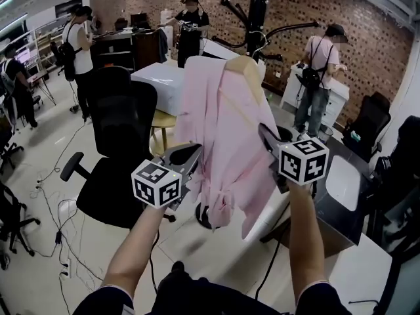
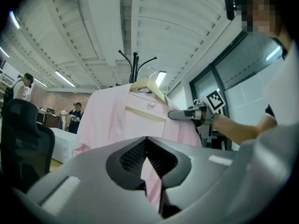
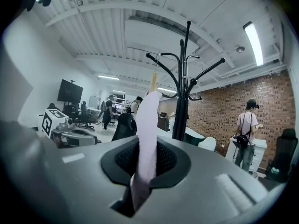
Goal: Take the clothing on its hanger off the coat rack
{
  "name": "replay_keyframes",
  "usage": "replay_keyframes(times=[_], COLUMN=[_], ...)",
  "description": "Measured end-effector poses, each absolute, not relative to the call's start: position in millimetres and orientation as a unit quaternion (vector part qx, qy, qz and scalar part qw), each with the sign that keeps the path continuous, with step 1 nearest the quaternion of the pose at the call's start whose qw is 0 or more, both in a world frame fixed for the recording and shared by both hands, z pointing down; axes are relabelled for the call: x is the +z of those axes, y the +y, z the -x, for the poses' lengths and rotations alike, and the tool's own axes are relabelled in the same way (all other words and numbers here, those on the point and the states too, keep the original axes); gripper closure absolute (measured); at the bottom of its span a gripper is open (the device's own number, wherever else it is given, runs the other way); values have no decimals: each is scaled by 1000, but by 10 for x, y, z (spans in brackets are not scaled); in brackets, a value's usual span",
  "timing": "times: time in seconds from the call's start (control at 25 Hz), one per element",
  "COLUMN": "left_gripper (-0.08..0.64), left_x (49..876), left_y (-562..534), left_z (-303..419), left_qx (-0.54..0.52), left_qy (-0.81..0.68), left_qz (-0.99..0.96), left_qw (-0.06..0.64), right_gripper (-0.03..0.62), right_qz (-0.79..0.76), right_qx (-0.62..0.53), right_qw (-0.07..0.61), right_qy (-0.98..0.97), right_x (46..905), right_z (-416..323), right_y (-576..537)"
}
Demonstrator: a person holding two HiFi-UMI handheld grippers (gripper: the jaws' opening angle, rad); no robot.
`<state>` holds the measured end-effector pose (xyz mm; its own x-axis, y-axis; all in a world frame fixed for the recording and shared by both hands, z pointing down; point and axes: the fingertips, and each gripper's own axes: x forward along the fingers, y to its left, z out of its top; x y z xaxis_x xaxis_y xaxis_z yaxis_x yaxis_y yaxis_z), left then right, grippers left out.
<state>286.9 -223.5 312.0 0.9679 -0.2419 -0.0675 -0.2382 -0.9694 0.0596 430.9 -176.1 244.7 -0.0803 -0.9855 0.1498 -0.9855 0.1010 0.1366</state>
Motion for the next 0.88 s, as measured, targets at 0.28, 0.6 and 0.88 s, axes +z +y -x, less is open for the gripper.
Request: replay_keyframes(times=[0.28, 0.6, 0.88], left_gripper=[548, 548, 548], left_x=[3176, 3095, 3056], left_y=[-2207, -2195, -2157], left_z=[-2217, -1372, -490], left_qx=[-29, -32, -32], left_qy=[-194, -235, -244], left_qz=[-980, -971, -969], left_qw=[26, 18, 13], right_gripper=[555, 555, 555], right_qz=[-630, -595, -583], right_qx=[-1, -16, -25], right_qw=[105, 105, 99], right_qy=[-770, -797, -806], right_x=[2544, 2480, 2380], right_z=[-3853, -3033, -2096], right_y=[-1636, -1557, -1536])
